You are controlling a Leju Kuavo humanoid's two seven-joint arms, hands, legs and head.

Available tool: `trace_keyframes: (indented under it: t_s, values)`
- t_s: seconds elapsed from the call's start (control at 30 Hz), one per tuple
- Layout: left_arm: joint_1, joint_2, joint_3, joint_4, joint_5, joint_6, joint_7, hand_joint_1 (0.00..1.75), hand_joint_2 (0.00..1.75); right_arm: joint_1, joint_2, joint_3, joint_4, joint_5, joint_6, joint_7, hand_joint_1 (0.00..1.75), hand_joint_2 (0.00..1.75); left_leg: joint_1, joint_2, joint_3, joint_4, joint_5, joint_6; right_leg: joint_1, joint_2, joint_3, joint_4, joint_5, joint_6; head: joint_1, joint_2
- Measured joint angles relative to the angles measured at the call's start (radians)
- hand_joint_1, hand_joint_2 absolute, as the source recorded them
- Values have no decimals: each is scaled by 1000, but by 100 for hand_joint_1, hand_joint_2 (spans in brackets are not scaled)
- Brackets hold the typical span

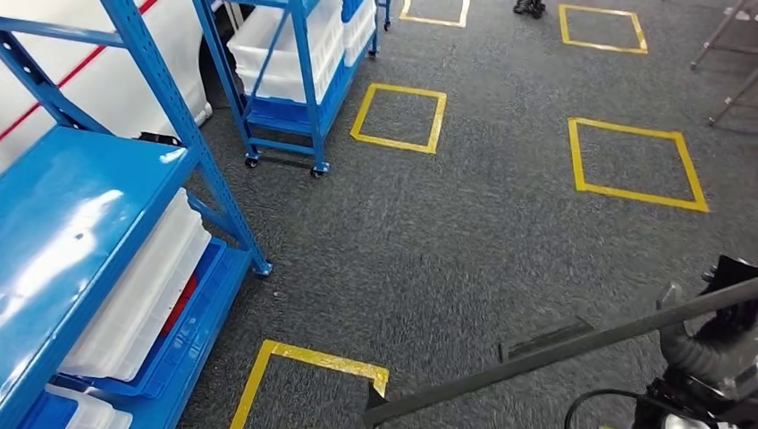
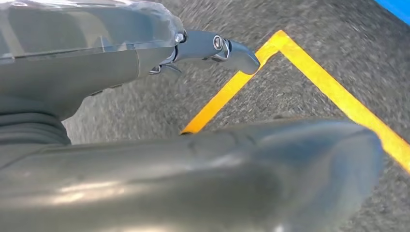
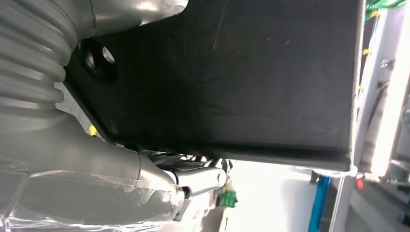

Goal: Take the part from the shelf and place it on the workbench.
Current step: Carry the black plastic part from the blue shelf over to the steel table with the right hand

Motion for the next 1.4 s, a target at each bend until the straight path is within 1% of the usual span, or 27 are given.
trace_keyframes:
  t_s: [0.07, 0.1, 0.13, 0.2, 0.27, 0.3, 0.33, 0.4, 0.47, 0.5, 0.57, 0.6, 0.67, 0.73, 0.8, 0.83, 0.9, 0.97, 1.03, 1.07, 1.1, 1.17, 1.23, 1.3, 1.33, 1.37, 1.4]
  values:
    - [-2, -3, 1, 0, 1, 2, 9, 0, 0, -3, -14, 2, 11, -4, -1, 5, 175, 175, -3, 16, 2, -7, 1, 9, -4, 24, -9, -2, 8, 16, 0, 0]
    - [-3, -4, 1, 0, 2, 1, 13, 0, 0, -2, -21, 2, 16, -5, -1, 6, 175, 175, -4, 30, 4, -12, 6, 17, -4, 12, -14, 1, 6, 22, 0, 0]
    - [-4, -5, 2, 0, 3, -1, 16, 0, 0, -1, -27, 3, 20, -6, -1, 6, 175, 175, -4, 43, 6, -17, 11, 24, -3, -15, -23, 17, -4, 26, 0, 0]
    - [-4, -5, 5, 0, 3, -10, 22, 0, 0, -2, -34, 5, 27, -11, -1, 6, 175, 175, -5, 72, 5, -24, 17, 35, 0, -88, -65, 106, -58, 30, 1, 0]
    - [-2, -5, 8, 0, 2, -22, 27, 0, 0, -2, -37, 8, 31, -18, -3, 5, 175, 175, -10, 101, 2, -24, 17, 37, -2, -115, -122, 228, -115, 35, 1, 0]
    - [-1, -4, 10, 0, 2, -29, 28, 0, 0, 1, -38, 8, 32, -21, -4, 5, 175, 175, -11, 116, 1, -23, 16, 37, -4, -118, -135, 261, -122, 37, 1, 0]
    - [-1, -4, 10, 0, 1, -36, 29, 0, 0, 4, -39, 8, 33, -25, -6, 5, 175, 175, -12, 131, 2, -23, 14, 37, -5, -120, -129, 258, -112, 38, 1, 0]
    - [-1, -4, 10, 0, -2, -49, 27, 0, 0, 11, -41, 2, 30, -33, -6, 4, 175, 175, -13, 158, 6, -22, 9, 33, -5, -145, -63, 148, -56, 37, 1, 0]
    - [-2, -3, 11, 0, -5, -54, 22, 0, 0, 20, -41, -8, 21, -38, 3, 4, 175, 175, -18, 179, 13, -20, 0, 23, 3, -190, 1, 33, -23, 26, 1, 0]
    - [-2, -2, 11, 0, -7, -54, 20, 0, 0, 27, -39, -14, 15, -38, 11, 3, 175, 175, -20, 189, 16, -20, -4, 18, 8, -201, 14, 7, -20, 19, 1, 0]
    - [-5, 0, 11, 0, -10, -54, 17, 0, 0, 40, -36, -26, 4, -37, 21, 2, 175, 175, -22, 209, 23, -21, -9, 8, 12, -183, 12, 0, -21, 4, 1, 0]
    - [-7, 0, 11, 0, -12, -54, 16, 0, 0, 47, -34, -32, -1, -36, 23, 2, 175, 175, -20, 208, 25, -19, -14, 2, 10, -170, 12, -2, -20, -2, 1, 0]
    - [-8, 2, 11, 0, -17, -54, 16, 0, 0, 55, -31, -42, -10, -34, 29, 1, 175, 175, -16, 164, 8, 30, -51, -9, 6, -146, 13, -7, -17, -16, 1, 0]
    - [-6, 3, 11, 0, -20, -53, 15, 0, 0, 58, -25, -48, -17, -33, 35, 1, 175, 175, -13, 105, -50, 157, -119, -11, 6, -122, 13, -8, -16, -25, 0, 0]
    - [-3, 3, 11, 0, -21, -53, 16, 0, 0, 62, -18, -53, -18, -33, 39, 1, 175, 175, -13, 88, -108, 272, -155, -10, 9, -93, 13, -7, -15, -27, 0, 0]
    - [-1, 3, 11, 0, -22, -54, 17, 0, 0, 65, -16, -56, -19, -32, 40, 1, 175, 175, -13, 86, -115, 280, -142, -8, 10, -76, 14, -6, -15, -27, 0, 0]
    - [-1, 4, 11, 0, -25, -55, 17, 0, 0, 71, -11, -63, -24, -26, 41, 3, 175, 175, -12, 70, -77, 181, -65, -1, 10, -43, 18, -5, -16, -27, 0, 0]
    - [-1, 7, 11, 0, -27, -60, 17, 0, 0, 74, -5, -70, -30, -16, 43, 5, 175, 175, -10, 18, -25, 48, -5, 6, 10, -16, 19, -2, -16, -22, 1, 0]
    - [-2, 9, 11, 0, -27, -66, 17, 0, 0, 79, 4, -78, -37, -2, 47, 10, 175, 175, -10, -14, -5, -6, 6, 11, 5, 10, 11, -2, -12, -10, 1, 0]
    - [-3, 10, 11, 0, -26, -69, 17, 0, 0, 82, 8, -82, -41, 7, 49, 13, 175, 175, -11, -5, -3, -13, 7, 14, 2, 24, 6, -4, -9, -1, 0, 0]
    - [-5, 10, 11, 0, -25, -72, 16, 0, 0, 86, 12, -87, -46, 17, 50, 17, 175, 175, -12, 9, 0, -19, 12, 20, 0, 26, 3, -4, -7, 6, 0, 0]
    - [-6, 9, 11, 0, -23, -81, 11, 0, 0, 87, 19, -95, -52, 40, 49, 22, 175, 175, -10, 38, 8, -36, 23, 33, 3, -24, -16, 28, -28, 13, 1, 0]
    - [-4, 9, 12, 0, -21, -88, 6, 0, 0, 79, 25, -98, -55, 60, 44, 24, 175, 175, -12, 70, 10, -44, 27, 39, 5, -94, -68, 134, -87, 16, 2, 0]
    - [-1, 9, 13, 0, -22, -92, 4, 0, 0, 74, 32, -98, -54, 72, 39, 24, 175, 175, -15, 102, 9, -44, 25, 40, 0, -116, -123, 246, -132, 23, 2, 0]
    - [-1, 9, 13, 0, -23, -93, 3, 0, 0, 73, 35, -98, -54, 74, 37, 25, 175, 175, -16, 117, 9, -43, 23, 39, -2, -119, -128, 262, -129, 25, 2, 0]
    - [-1, 8, 13, 0, -23, -95, 3, 0, 0, 73, 37, -98, -54, 75, 36, 25, 175, 175, -16, 132, 10, -42, 20, 38, -4, -123, -112, 235, -107, 27, 2, 0]
    - [-1, 8, 13, 0, -24, -96, 3, 0, 0, 72, 38, -98, -54, 75, 36, 25, 175, 175, -15, 145, 12, -40, 17, 36, -5, -132, -75, 172, -74, 28, 2, 0]
